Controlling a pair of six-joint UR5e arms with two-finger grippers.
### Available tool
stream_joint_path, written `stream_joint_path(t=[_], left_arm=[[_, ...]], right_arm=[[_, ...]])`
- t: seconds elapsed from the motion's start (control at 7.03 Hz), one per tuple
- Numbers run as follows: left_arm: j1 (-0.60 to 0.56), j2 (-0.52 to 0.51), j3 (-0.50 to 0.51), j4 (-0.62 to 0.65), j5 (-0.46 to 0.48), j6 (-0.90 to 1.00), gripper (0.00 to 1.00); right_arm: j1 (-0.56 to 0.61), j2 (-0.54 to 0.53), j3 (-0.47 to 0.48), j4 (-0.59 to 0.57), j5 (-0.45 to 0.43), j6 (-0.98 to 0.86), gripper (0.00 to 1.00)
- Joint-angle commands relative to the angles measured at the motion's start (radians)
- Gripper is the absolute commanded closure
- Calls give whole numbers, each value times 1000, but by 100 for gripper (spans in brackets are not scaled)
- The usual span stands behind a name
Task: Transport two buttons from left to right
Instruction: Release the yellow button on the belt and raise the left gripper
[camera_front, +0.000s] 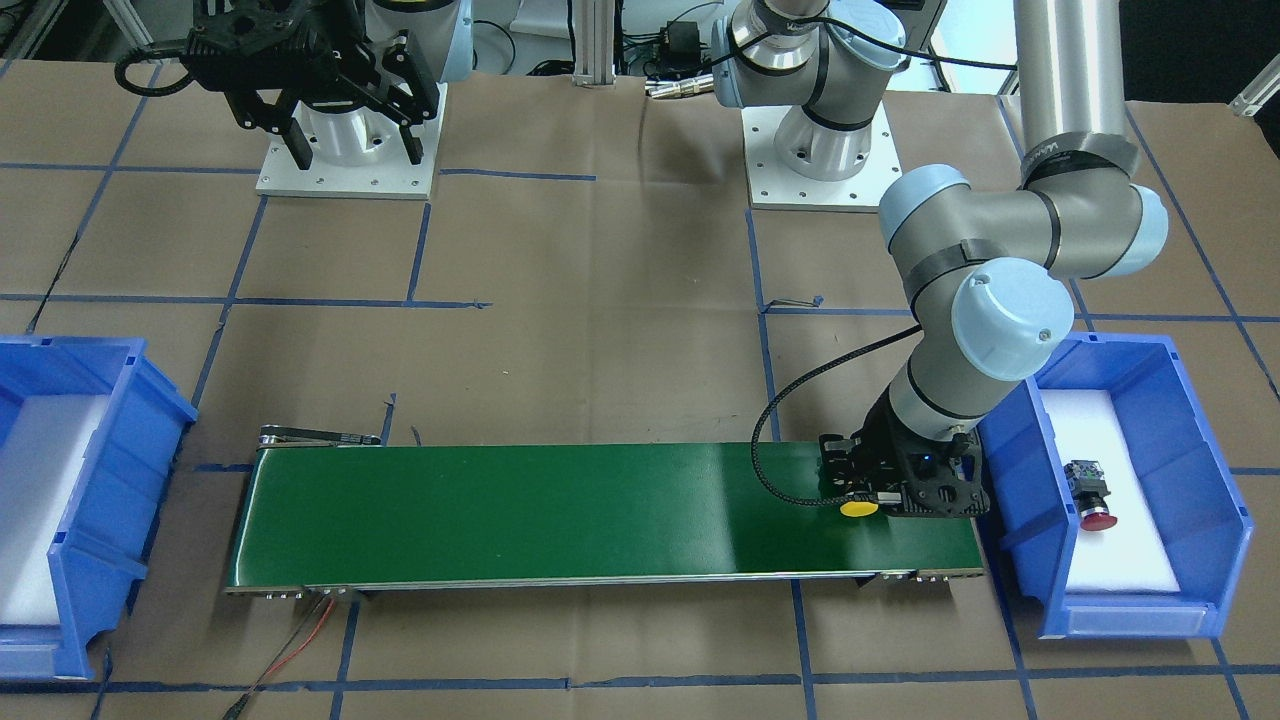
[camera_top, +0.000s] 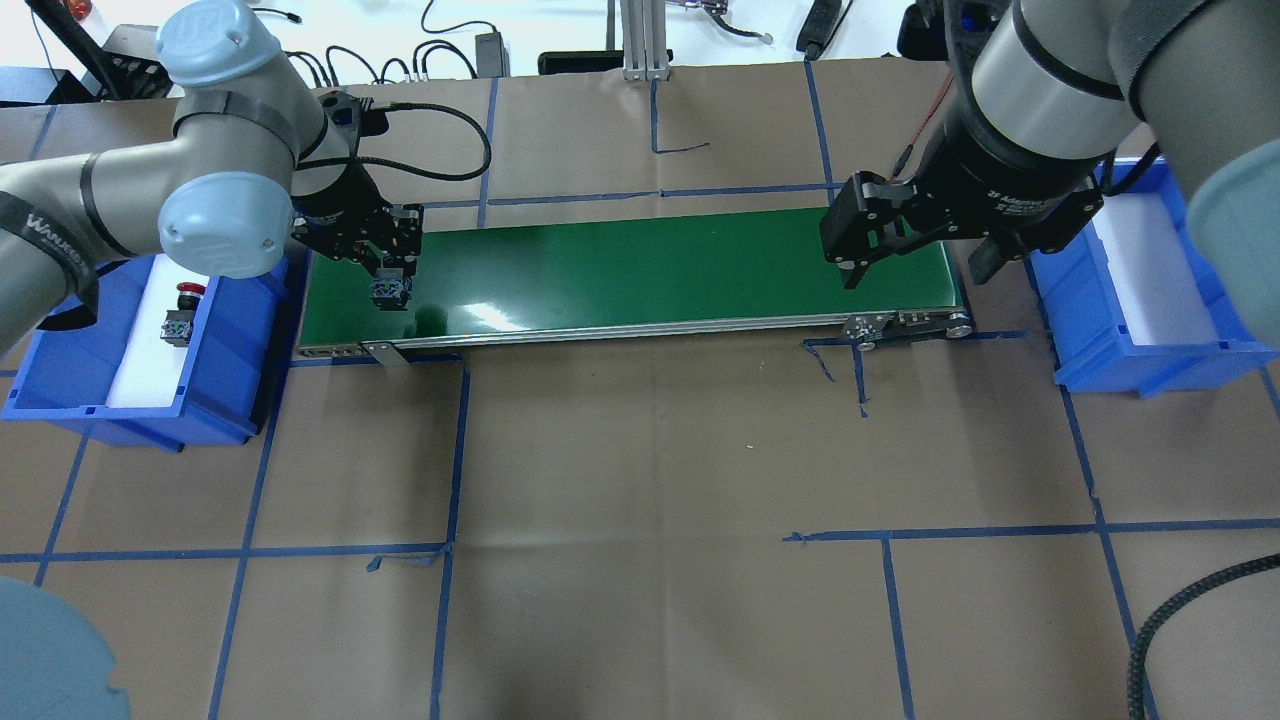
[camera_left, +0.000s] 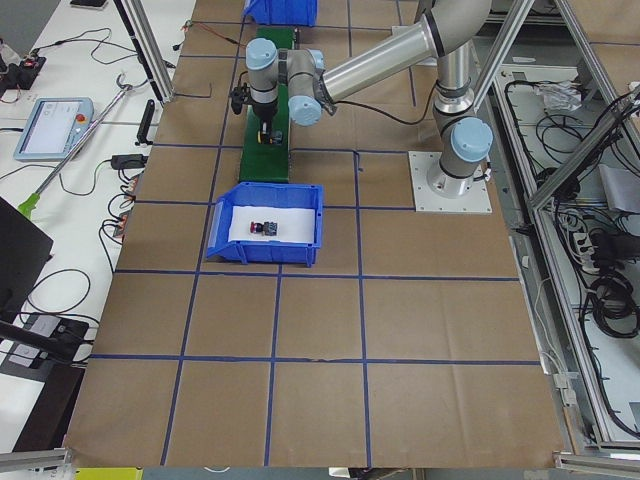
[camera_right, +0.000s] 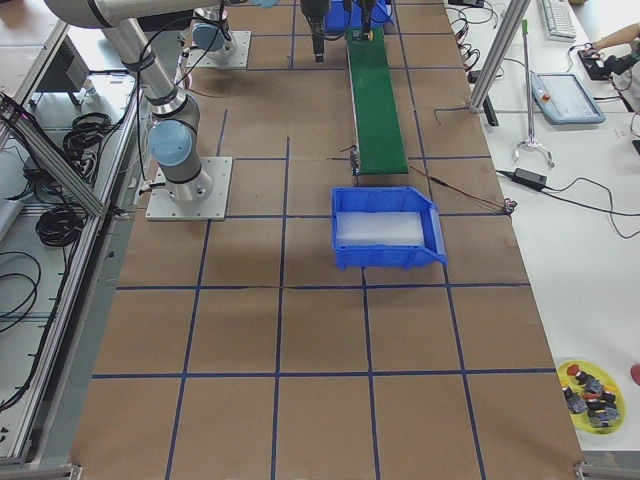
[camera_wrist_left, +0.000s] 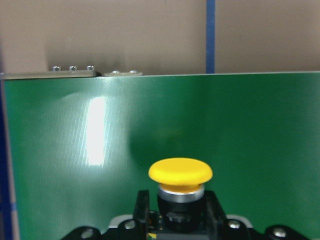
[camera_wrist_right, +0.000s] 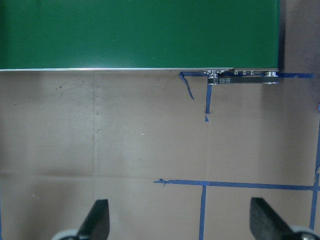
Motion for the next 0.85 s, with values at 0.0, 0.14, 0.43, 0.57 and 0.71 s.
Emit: stream_joint_path(t=[0.0,0.14,0.43,0.57,0.71], left_arm=[[2,-9,-5,20,-1,-5,6],[9,0,30,6,4,-3,0],[17,57,155,-187,2,-3,0],[15,95,246,-359,2,-3,0],[15,138,312,-500,2,-3,0]], right_arm=[[0,0,3,3,11,0,0],[0,0,1,2,11,0,0],[-1,3,-2,-3,11,0,0],[-6,2,-2,0,6,0,0],[-6,2,-8,1,1,0,0]])
